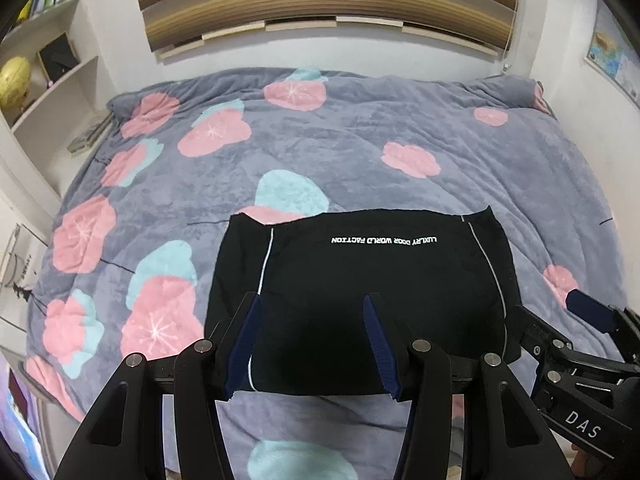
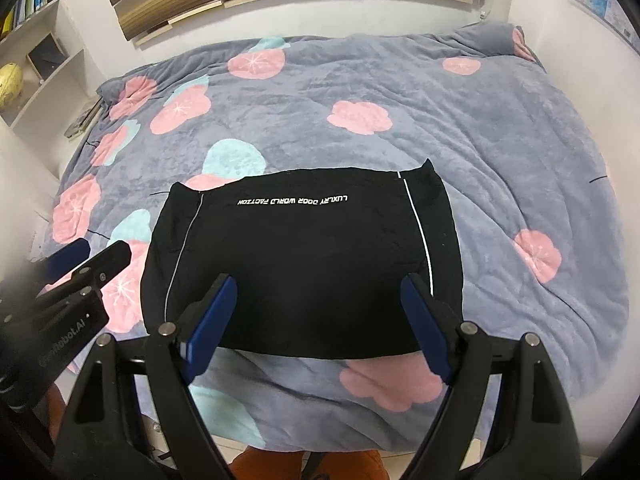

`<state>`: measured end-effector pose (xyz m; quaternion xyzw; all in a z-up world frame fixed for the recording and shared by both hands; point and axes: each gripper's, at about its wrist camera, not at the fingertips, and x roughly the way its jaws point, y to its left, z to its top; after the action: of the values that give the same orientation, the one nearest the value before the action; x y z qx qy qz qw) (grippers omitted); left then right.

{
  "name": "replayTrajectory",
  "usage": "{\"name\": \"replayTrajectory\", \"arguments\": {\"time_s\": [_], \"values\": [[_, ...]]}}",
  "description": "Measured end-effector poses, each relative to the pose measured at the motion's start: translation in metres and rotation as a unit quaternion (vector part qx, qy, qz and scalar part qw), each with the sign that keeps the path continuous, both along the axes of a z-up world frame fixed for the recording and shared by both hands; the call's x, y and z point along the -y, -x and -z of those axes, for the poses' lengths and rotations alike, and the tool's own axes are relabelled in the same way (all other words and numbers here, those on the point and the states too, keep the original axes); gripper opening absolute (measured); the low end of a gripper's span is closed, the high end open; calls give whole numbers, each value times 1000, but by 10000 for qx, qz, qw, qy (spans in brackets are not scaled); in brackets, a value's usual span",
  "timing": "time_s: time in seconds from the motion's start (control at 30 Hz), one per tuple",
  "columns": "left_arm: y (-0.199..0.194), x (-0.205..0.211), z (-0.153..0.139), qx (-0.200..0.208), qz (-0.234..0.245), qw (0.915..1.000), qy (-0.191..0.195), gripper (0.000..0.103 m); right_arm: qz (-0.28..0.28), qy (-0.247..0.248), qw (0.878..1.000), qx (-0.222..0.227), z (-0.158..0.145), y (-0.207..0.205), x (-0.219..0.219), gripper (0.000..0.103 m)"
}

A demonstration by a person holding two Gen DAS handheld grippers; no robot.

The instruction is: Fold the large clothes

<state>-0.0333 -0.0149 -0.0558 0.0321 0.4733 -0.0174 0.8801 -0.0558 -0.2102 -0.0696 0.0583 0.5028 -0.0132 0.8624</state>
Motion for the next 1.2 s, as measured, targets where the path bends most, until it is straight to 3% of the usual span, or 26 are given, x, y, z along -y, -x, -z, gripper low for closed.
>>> {"name": "replayTrajectory", "arguments": {"time_s": [0.23,0.37,0.53,1.2], "values": [[8,7,-6,221,-47,9987,-453,54,14,27,10000,-21,1,1,-2,82],[8,3,-4,84,-75,9994,-330,54,24,3,10000,-36,2,4,-5,82],[8,0,0,69,-241,9980,-588,55,13,30,10000,-41,3,5,-6,82],[7,1,6,1,-244,9978,-623,55,7,-5,9999,-140,10,7,-7,82]]}}
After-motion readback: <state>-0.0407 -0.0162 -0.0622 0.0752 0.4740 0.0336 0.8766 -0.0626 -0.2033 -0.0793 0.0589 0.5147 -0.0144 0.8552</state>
